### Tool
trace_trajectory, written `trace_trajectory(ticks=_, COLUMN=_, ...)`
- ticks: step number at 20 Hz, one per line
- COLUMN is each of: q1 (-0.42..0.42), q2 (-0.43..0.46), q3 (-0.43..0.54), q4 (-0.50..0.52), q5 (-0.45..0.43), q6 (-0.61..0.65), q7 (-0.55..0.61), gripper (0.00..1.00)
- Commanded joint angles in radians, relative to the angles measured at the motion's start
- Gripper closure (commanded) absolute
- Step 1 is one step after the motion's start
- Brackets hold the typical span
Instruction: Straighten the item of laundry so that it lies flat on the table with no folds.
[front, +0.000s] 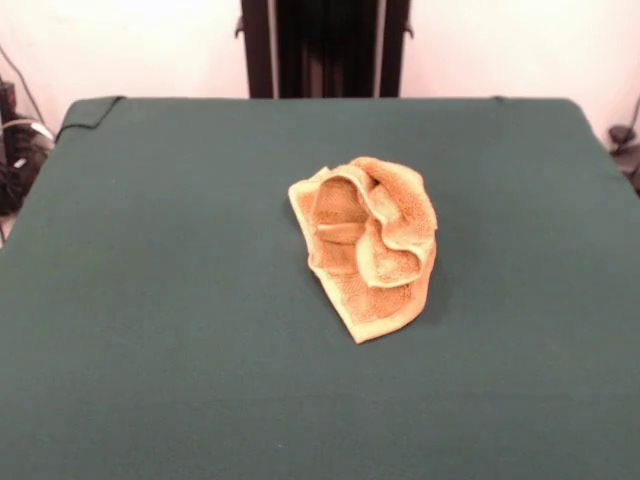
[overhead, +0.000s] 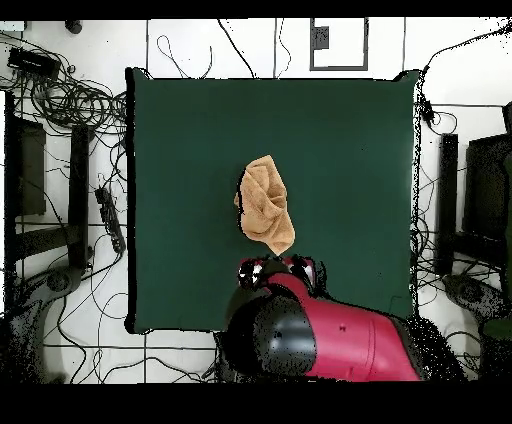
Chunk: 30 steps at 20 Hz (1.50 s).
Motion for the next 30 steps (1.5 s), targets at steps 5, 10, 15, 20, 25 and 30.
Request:
trace_trajectory(ticks=5, q1=-0.143, q2=0.204, q3=0.370, q4=-0.211, q5=-0.163, q6=0.252, q7=-0.536, gripper=0.00)
trace_trajectory(ticks=10, q1=-0.183, q2=0.253, q3=0.455, q4=-0.280, q5=-0.221, q6=0.315, q7=-0.646, gripper=0.00)
trace_trajectory(ticks=15, q1=-0.214, q2=0.281, q3=0.523, q4=-0.306, q5=-0.260, q6=0.337, q7=-0.749, gripper=0.00)
trace_trajectory(ticks=20, q1=-0.245, q2=0.298, q3=0.584, q4=-0.313, q5=-0.287, q6=0.360, q7=-0.850, gripper=0.00)
trace_trajectory(ticks=25, q1=-0.266, q2=0.312, q3=0.625, q4=-0.317, q5=-0.310, q6=0.375, q7=-0.909, gripper=0.00)
trace_trajectory(ticks=30, q1=-0.283, q2=0.329, q3=0.658, q4=-0.321, q5=-0.347, q6=0.393, q7=-0.986, gripper=0.00)
